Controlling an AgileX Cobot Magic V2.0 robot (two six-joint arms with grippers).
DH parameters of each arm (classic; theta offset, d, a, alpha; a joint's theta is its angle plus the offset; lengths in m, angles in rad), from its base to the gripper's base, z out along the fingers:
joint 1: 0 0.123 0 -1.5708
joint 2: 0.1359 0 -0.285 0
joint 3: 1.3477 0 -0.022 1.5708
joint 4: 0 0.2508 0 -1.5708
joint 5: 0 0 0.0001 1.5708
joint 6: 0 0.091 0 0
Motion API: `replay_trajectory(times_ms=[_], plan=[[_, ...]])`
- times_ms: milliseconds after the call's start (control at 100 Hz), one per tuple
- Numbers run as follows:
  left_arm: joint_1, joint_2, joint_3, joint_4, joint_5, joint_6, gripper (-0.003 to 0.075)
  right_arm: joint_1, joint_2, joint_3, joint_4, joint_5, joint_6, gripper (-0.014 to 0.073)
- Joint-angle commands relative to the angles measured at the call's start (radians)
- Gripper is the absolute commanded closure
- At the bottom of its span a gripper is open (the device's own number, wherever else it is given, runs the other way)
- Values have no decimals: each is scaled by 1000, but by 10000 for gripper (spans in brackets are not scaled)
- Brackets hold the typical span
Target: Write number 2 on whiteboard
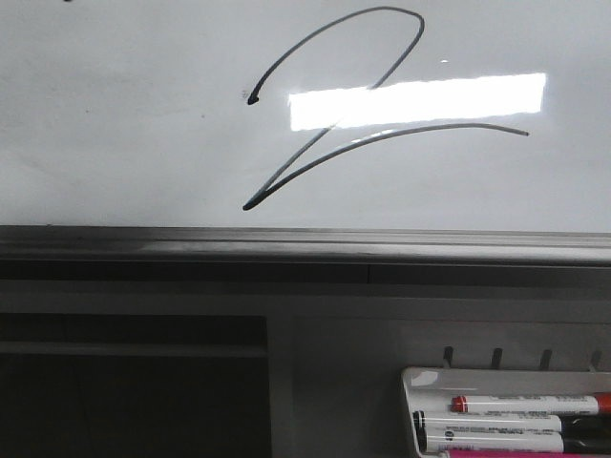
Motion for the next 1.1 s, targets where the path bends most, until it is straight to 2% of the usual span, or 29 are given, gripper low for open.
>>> replay_trajectory(times_ms=[0,110,340,530,820,1090], plan=[[-3,46,-9,-59,-207,-22,741,-4,-54,29,38,-44,0,665],[-3,143,-13,-102,-266,-22,741,-4,-103,86,108,-64,0,664],[-3,291,-13,-265,-407,-22,741,-4,-123,117,127,-45,0,665],[-3,358,-13,-285,-484,-22,741,-4,-123,117,130,-43,0,665],[75,410,-13,-329,-473,-22,741,-4,-123,117,130,-64,0,664],[164,410,-13,-329,-375,-22,741,-4,-118,117,130,-85,0,665]])
